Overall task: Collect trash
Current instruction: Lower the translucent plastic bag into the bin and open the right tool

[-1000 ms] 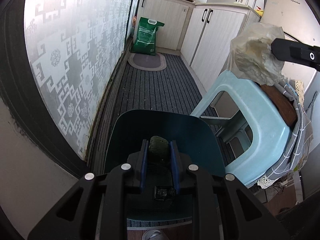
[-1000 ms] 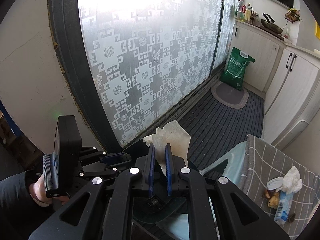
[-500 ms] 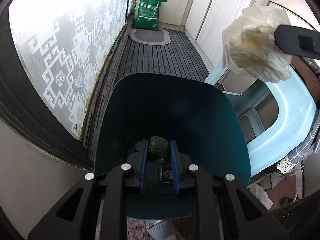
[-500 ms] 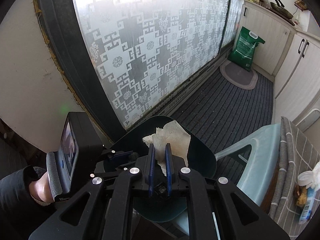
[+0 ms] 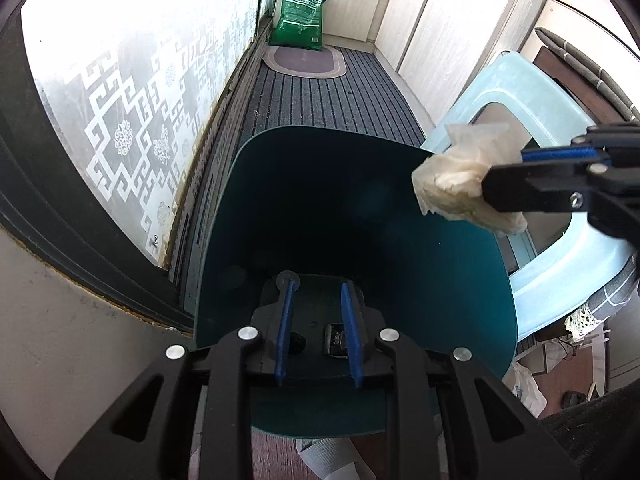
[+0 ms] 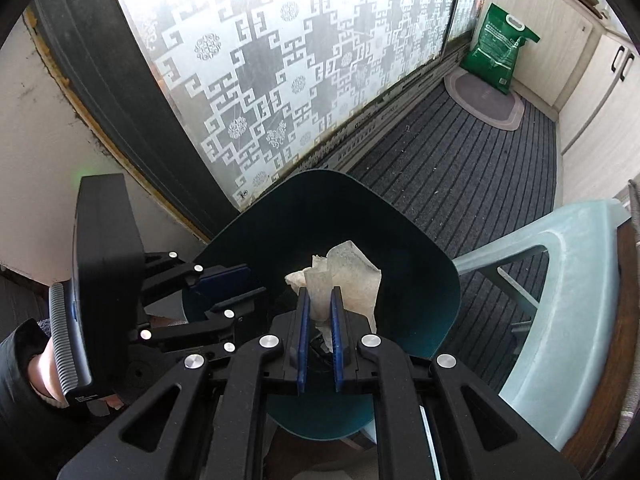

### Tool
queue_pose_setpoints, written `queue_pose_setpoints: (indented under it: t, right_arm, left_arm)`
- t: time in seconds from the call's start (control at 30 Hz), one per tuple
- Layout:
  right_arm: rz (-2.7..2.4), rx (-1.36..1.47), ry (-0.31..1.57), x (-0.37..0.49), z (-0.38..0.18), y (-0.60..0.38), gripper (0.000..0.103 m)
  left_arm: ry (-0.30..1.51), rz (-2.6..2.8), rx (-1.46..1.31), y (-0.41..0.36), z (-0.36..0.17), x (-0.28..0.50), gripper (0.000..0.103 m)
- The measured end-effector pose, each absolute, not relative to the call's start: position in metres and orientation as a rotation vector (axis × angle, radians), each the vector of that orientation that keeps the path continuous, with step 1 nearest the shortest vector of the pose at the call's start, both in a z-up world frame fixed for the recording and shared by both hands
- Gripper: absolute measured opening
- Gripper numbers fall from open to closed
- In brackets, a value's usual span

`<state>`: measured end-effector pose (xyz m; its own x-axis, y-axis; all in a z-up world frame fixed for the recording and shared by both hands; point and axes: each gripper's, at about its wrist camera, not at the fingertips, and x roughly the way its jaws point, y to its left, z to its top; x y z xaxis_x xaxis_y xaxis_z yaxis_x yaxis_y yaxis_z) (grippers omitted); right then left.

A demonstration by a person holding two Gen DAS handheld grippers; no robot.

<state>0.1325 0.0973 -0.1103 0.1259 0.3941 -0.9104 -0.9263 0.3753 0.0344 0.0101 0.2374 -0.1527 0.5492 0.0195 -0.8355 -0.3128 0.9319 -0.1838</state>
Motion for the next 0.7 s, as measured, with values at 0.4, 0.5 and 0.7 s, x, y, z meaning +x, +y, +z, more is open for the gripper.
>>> queue_pose_setpoints:
  t: [0.4,0.5,0.7]
  right_arm:
    - [1.053,-0.728,1.138,0.132,-0.155,0.111,0.01]
    - [1.05,-0.726,1.167,0.135,-0.163,0.111,0.01]
    - [1.036,-0.717,1.223,0.142,-0.18,0.11,0.01]
  left_arm:
    - [0.756,0.238,-0.313,0.238,-0.103,-0.015,0.017]
    - [0.692,0.239,-0.306,0.237,-0.087,-0.023,0.016]
    - [0.577,0.242,-0.31,0.231,-0.056,-0.036,0.015]
